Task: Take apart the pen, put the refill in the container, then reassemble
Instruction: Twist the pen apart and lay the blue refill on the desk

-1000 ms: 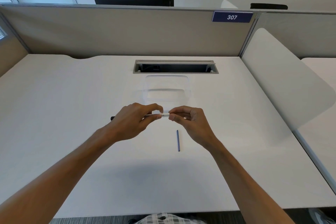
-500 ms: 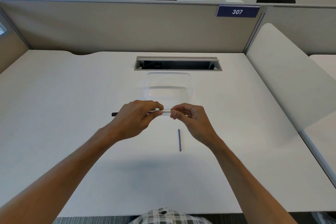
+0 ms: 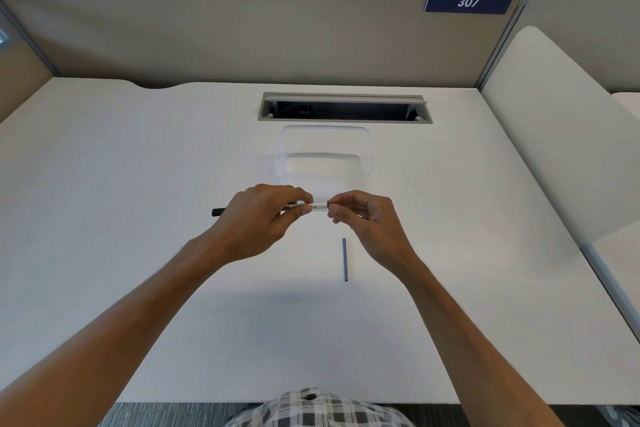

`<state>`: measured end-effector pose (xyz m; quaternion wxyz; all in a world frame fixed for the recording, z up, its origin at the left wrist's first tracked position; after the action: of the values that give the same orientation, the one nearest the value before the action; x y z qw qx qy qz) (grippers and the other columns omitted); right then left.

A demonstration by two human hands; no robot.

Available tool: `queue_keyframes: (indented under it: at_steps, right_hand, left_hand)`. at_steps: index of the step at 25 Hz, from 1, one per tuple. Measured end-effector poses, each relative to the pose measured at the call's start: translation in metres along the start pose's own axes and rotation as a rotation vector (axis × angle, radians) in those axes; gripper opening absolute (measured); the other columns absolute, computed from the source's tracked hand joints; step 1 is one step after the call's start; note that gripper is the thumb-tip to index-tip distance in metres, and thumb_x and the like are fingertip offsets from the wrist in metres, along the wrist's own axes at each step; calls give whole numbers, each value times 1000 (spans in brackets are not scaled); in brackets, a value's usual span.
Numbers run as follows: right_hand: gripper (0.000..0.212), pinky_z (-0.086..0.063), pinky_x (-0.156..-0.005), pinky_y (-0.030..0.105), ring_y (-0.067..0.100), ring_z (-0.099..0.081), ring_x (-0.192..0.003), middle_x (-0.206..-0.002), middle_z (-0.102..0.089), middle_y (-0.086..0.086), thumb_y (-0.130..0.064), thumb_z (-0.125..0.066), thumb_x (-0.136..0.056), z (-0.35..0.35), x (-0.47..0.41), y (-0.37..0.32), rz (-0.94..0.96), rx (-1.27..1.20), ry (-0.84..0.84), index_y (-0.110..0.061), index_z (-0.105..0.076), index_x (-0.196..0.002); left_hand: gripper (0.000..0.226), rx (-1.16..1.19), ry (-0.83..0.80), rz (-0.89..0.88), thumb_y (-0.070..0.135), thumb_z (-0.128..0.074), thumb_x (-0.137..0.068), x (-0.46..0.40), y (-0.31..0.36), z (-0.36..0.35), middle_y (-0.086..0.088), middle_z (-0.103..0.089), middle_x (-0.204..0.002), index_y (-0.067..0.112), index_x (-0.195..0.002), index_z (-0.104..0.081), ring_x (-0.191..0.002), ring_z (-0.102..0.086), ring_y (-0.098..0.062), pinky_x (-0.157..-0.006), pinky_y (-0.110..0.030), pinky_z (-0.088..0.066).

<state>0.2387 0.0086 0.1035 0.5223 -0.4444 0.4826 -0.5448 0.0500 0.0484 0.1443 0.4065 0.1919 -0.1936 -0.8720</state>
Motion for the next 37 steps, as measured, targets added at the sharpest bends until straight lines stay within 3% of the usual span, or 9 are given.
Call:
queue_keyframes:
  at_steps: [4,10,15,18,22,27,32,35,37]
  right_hand:
    - [33,-44,-67,8,5,-66,-71,-76,-75,-2,-32,-59,-98,-2,-1,-1,2,74,11,-9,-75,-79]
    - [12,-50,-80,20,8,-68,-78,-74,-74,-5,-20,-67,-93,1,-3,1,-1,30,-45,-15,-76,-87]
    - [4,-50,-77,25,4,-66,-78,-77,-73,-10,-14,-71,-89,-2,-5,0,-2,60,-34,-13,-75,-89]
    - [24,-50,-76,34,9,-67,-77,-73,-72,-8,-32,-63,-95,-7,-4,-3,-2,155,17,-16,-72,-80]
    - [60,-43,-61,38,11,-51,-52,-51,-57,0,-49,-45,-101,-18,-4,-5,9,241,37,-8,-55,-58]
    - [47,-37,-60,33,14,-46,-58,-61,-60,-2,-35,-48,-103,-14,-7,-8,55,178,-17,-9,-58,-65]
    - [34,-38,-64,36,26,-48,-65,-72,-68,-6,-35,-54,-101,-13,-8,-4,50,155,-44,-13,-65,-77]
    - [28,-40,-67,39,38,-57,-75,-79,-72,-2,-33,-56,-100,-9,-10,-4,57,156,-48,-13,-68,-83]
    - [24,-46,-71,44,37,-63,-86,-83,-74,-1,-31,-58,-99,-8,-11,-4,51,163,-60,-15,-71,-86]
  left_hand:
    - [21,4,-4,11,35,-53,-98,0,-1,-2,25,-57,-74,27,-110,-69,-69,-54,0,-59,-27,-39]
    - [19,27,-3,20,36,-54,-98,2,-4,-2,18,-63,-79,29,-107,-68,-69,-54,-4,-60,-32,-44]
    - [20,16,-13,47,37,-53,-98,2,-6,-3,17,-65,-81,30,-108,-68,-70,-53,1,-59,-30,-41]
    - [21,16,-14,46,36,-54,-98,3,-3,-4,17,-67,-83,29,-110,-69,-69,-54,-1,-61,-33,-46]
    - [23,34,0,29,38,-52,-98,2,0,-3,16,-68,-86,28,-111,-69,-71,-56,-6,-65,-39,-51]
    - [31,52,-2,22,45,-43,-96,1,-3,-2,12,-68,-82,33,-113,-67,-70,-56,-11,-62,-41,-50]
    - [32,34,-50,2,44,-37,-98,1,-7,-2,9,-66,-80,37,-118,-62,-69,-55,-15,-61,-44,-49]
    - [35,20,-75,-15,43,-35,-99,-2,-7,-4,13,-68,-84,41,-125,-58,-69,-54,-12,-61,-39,-49]
    - [36,18,-78,-16,42,-35,-100,-2,-9,-3,14,-67,-82,42,-129,-57,-68,-52,-10,-61,-38,-49]
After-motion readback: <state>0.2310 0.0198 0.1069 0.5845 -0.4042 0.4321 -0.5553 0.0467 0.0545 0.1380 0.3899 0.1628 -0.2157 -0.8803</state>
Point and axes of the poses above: each hand's wrist, its own x-axis away from the middle knuckle, its own z-axis out of the back of the hand, y = z × x, the point moved 3 cm from there along -x, towards the middle knuckle
